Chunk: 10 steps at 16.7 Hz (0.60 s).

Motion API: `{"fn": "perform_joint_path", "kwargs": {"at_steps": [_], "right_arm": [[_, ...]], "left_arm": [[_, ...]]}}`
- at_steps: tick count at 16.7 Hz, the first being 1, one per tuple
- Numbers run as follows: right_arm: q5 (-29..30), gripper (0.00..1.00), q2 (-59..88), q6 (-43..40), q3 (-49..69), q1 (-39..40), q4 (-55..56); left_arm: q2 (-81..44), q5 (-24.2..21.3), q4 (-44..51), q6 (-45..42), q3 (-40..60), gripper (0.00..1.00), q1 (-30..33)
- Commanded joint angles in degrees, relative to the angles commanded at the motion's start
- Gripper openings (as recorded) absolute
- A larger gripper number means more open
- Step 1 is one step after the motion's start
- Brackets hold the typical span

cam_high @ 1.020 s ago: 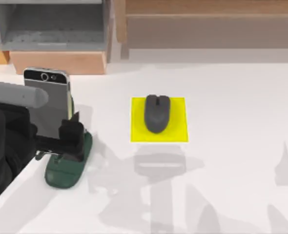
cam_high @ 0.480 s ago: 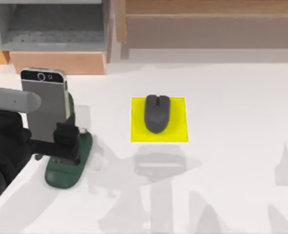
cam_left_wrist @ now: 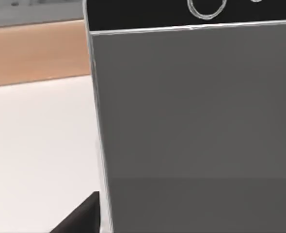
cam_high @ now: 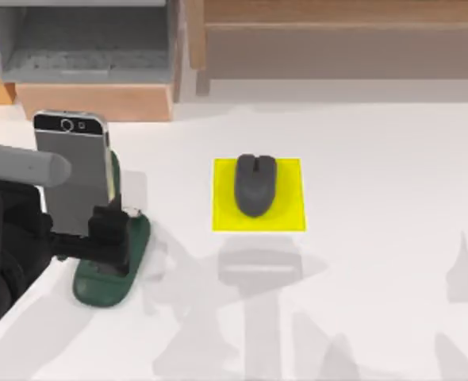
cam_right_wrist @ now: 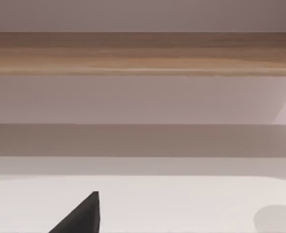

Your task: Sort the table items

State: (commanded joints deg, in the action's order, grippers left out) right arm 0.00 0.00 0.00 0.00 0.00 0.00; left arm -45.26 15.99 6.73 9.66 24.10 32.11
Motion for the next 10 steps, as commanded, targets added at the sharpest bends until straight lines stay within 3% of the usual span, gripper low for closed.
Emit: {"fn": "perform_joint_path", "kwargs": {"at_steps": [5,10], "right_arm": [[0.00,1.00,0.00,0.00,0.00,0.00,0.00],[0.00,1.00,0.00,0.00,0.00,0.00,0.00]], "left_arm": [[1.74,-0.70,-0.40,-0.39,-0.87,1.00,-0.83],[11.39,-4.20,-1.75,-2.54,-6.09,1.00,-7.66]]}}
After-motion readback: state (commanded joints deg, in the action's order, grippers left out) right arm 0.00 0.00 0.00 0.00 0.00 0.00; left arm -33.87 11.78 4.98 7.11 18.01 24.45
